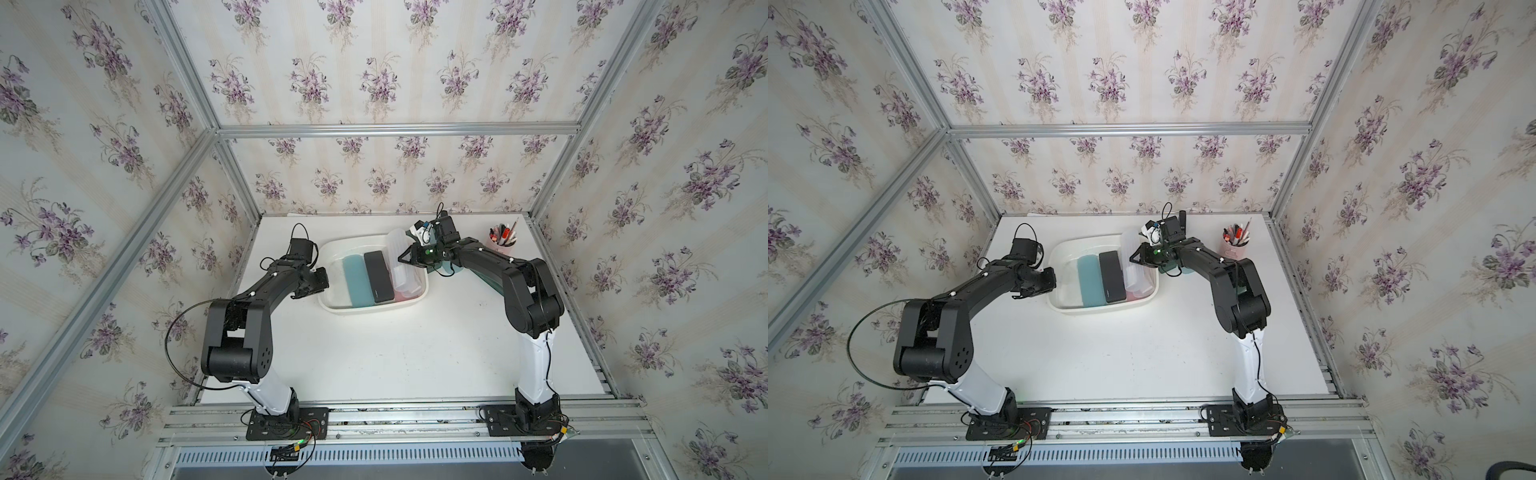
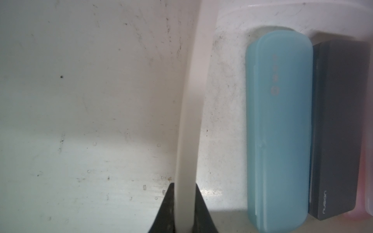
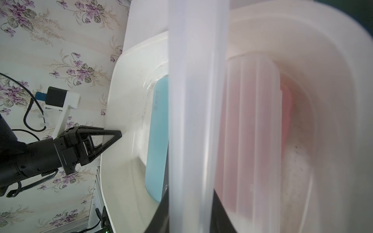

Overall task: Put the pencil case into the storage box
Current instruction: Adjust the pencil case in the storage box.

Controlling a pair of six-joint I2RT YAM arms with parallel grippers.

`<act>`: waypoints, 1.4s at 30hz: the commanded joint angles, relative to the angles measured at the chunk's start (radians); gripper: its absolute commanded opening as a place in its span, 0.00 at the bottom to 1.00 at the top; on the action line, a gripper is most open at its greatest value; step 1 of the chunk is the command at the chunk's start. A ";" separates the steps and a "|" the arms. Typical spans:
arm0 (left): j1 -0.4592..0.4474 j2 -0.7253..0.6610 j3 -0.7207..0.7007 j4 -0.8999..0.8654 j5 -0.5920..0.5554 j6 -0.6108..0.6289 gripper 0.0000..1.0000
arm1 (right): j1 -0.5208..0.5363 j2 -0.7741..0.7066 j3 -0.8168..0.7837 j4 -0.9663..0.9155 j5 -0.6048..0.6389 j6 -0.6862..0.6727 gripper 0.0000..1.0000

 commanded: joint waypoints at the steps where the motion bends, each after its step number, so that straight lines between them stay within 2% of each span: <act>1: 0.001 0.001 0.008 0.004 -0.005 0.021 0.15 | -0.005 0.008 0.003 -0.016 -0.017 -0.043 0.22; 12: 0.001 0.005 0.012 0.000 -0.005 0.022 0.15 | 0.067 0.018 0.023 0.066 -0.077 0.020 0.22; 21: 0.002 0.003 0.017 -0.010 -0.009 0.022 0.17 | 0.103 0.135 0.094 0.061 -0.080 0.044 0.22; 26: 0.002 0.002 0.021 -0.016 -0.008 0.023 0.18 | 0.103 0.146 0.097 0.006 -0.027 0.010 0.33; 29: 0.002 0.002 0.024 -0.018 -0.009 0.024 0.20 | 0.103 0.124 0.091 -0.031 0.022 -0.011 0.46; 32: 0.001 0.000 0.027 -0.022 -0.011 0.022 0.29 | 0.103 0.084 0.076 -0.052 0.065 -0.018 0.54; 35: 0.001 -0.005 0.032 -0.025 -0.011 0.022 0.42 | 0.103 0.058 0.078 -0.084 0.092 -0.028 0.55; 42: 0.001 -0.040 0.044 -0.048 -0.024 0.016 0.60 | 0.103 -0.021 0.047 -0.127 0.150 -0.057 0.57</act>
